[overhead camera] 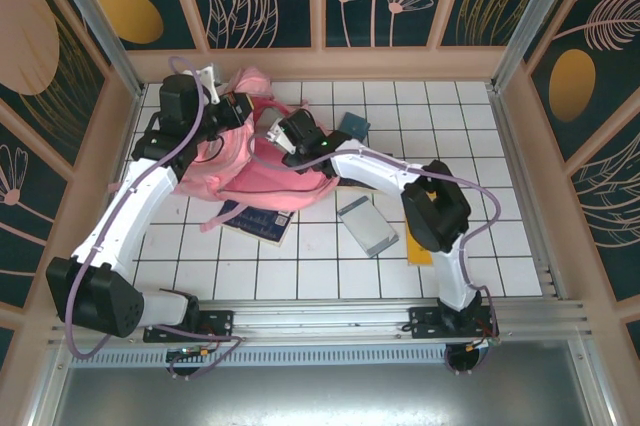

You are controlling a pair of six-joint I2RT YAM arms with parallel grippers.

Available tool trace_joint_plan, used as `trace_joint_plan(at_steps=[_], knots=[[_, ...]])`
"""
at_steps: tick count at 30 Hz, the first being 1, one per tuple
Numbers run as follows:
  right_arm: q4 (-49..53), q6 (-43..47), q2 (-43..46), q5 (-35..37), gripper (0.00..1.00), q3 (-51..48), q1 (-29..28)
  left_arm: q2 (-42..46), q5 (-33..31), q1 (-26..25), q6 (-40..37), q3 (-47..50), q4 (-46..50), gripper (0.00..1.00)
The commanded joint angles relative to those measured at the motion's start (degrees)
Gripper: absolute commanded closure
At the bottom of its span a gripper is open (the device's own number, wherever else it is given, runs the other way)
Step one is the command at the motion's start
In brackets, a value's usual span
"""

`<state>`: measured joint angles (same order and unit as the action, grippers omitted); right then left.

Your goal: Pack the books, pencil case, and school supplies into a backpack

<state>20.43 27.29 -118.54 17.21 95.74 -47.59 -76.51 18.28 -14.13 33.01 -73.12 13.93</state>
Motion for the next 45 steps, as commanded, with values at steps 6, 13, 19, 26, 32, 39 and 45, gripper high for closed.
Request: trace_joint_plan(at_steps=[6,13,19,26,32,39,45], knots=[[-13.9,12.2,-5.5,12.8,0.33,0.8,1.3,2.6,5.3,-0.1,-3.0,-4.6,-5.3,1.00],[-20.2,21.7,-9.0,14.1,0.32,0.5,0.3,-0.1,9.0,-0.1,-4.0,-6.8,-4.8,1.00],[-21.3,25.7,-9.7,13.9,0.31,-1.5,-1.1,0.1,9.0,-0.1,-4.1,-6.8,-4.9,1.00],[-21.8,28.9,-11.1,14.1,0.31,-1.4,-1.7,-0.6,12.0,-0.1,-3.3,-6.4,-6.1,1.00],[-19.0,28.8,-17.0,13.9,0.25,8.9,-2.0,-1.2,14.5,-0.1,-3.1,-5.4,-7.2,1.00],[-22.4,28.2,-21.2,16.6,0.01,16.2,-3.1,-1.1,13.1,-0.1,-3.4,-5.6,-6.5,1.00],[-34.0,25.6,-7.7,13.0,0.01,-3.3,-2.7,-0.5,8.7,-0.1,-3.9,-6.4,-5.0,1.00]])
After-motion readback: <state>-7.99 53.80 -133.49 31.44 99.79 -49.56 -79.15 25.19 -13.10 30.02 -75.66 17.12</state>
